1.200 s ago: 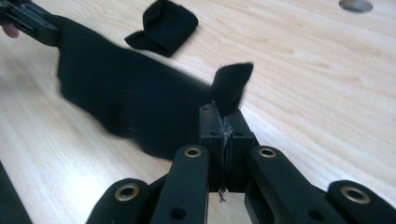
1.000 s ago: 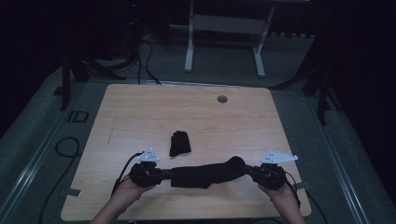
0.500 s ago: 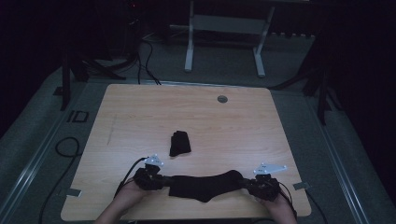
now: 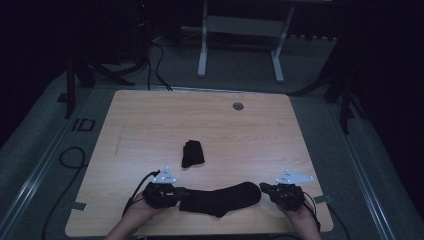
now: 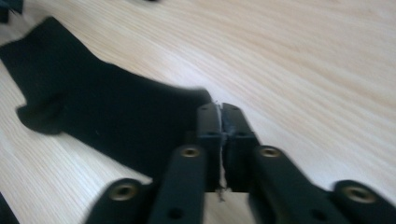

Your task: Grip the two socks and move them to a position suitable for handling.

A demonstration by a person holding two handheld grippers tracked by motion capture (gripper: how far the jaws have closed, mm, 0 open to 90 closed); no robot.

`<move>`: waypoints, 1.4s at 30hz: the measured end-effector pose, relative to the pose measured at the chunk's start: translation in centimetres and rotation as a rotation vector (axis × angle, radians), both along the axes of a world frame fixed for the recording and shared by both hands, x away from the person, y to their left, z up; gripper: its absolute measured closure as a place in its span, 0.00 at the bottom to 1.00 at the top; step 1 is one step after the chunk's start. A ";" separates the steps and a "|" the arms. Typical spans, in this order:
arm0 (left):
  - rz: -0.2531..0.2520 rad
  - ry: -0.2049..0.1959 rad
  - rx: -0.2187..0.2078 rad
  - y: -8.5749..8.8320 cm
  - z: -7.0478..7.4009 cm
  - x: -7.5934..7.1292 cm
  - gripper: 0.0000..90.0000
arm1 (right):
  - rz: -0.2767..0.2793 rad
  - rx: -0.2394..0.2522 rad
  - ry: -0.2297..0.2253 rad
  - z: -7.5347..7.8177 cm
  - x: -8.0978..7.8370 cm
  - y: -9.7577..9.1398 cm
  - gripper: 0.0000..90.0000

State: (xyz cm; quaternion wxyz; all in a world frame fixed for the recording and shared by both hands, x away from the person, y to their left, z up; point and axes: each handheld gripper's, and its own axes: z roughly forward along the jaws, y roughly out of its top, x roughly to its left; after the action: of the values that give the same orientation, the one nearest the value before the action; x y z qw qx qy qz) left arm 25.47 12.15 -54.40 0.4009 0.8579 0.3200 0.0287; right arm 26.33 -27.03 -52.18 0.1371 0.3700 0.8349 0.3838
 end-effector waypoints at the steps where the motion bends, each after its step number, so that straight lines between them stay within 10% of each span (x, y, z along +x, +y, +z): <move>1: 0.008 0.006 0.003 -0.3 -0.5 0.0 0.91 | 0.030 -0.012 0.009 -0.2 0.4 0.9 1.00; 15: 0.010 0.011 0.052 -0.8 -1.9 0.8 0.98 | 0.007 -0.083 0.118 -3.2 1.3 0.5 0.99; 20: 0.010 0.015 0.048 -0.6 -2.0 0.8 0.98 | -0.023 -0.120 0.083 -3.0 0.4 0.1 0.97; 27: 0.038 0.009 0.046 -0.4 -2.0 1.2 0.98 | 0.045 0.005 0.035 -0.4 -0.2 1.4 0.98; 35: 0.038 0.012 0.045 0.0 -2.0 1.3 0.98 | 0.062 -0.075 0.096 -2.7 0.6 2.8 0.98; 42: 0.036 0.013 0.046 -0.1 -2.0 1.1 0.98 | 0.055 -0.042 0.133 -3.4 0.2 1.7 0.99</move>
State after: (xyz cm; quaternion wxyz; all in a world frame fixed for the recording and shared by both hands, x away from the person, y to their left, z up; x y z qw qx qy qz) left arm 26.58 12.09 -56.44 0.3782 0.8613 0.3373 0.0375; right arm 26.55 -25.36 -55.57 0.0785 0.3685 0.8600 0.3443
